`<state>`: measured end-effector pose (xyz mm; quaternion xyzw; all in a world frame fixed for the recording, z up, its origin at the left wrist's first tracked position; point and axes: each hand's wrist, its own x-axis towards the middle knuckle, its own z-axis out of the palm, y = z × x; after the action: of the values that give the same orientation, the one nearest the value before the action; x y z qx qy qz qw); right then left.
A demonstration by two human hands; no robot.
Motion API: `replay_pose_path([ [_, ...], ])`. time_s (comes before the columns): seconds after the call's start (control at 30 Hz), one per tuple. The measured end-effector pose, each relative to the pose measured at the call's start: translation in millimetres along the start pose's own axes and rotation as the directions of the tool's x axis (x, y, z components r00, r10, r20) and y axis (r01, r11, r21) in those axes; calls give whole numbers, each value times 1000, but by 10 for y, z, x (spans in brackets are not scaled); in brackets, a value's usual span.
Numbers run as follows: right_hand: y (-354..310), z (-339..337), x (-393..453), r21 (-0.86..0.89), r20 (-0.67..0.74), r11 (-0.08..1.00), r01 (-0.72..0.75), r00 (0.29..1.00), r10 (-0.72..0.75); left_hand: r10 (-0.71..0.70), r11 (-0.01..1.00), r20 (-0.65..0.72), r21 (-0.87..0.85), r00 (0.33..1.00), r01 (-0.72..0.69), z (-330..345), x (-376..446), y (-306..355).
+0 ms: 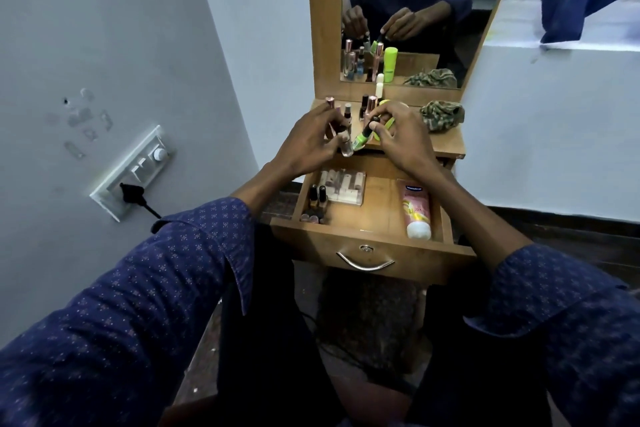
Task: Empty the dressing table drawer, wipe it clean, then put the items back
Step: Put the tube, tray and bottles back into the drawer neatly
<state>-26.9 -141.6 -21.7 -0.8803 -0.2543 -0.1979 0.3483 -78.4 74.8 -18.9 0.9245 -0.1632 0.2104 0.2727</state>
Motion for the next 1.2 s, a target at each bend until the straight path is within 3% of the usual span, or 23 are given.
replay_pose_path([
  [0.23,1,444,-476,41,209,996,-76,976,66,-110,994,124,11,986,109,168,-496,-90],
  [0.47,-13,766,-740,-3,299,991,-132,946,127,-167,985,228,1,959,171,249,-773,-176],
  [0.9,-55,1004,-746,32,334,991,-130,936,112,-200,975,286,-31,937,218,277,-868,-223],
  [1.2,-2,1044,-758,123,403,942,-312,883,240,-213,971,345,-30,914,238,272,-819,-192],
])
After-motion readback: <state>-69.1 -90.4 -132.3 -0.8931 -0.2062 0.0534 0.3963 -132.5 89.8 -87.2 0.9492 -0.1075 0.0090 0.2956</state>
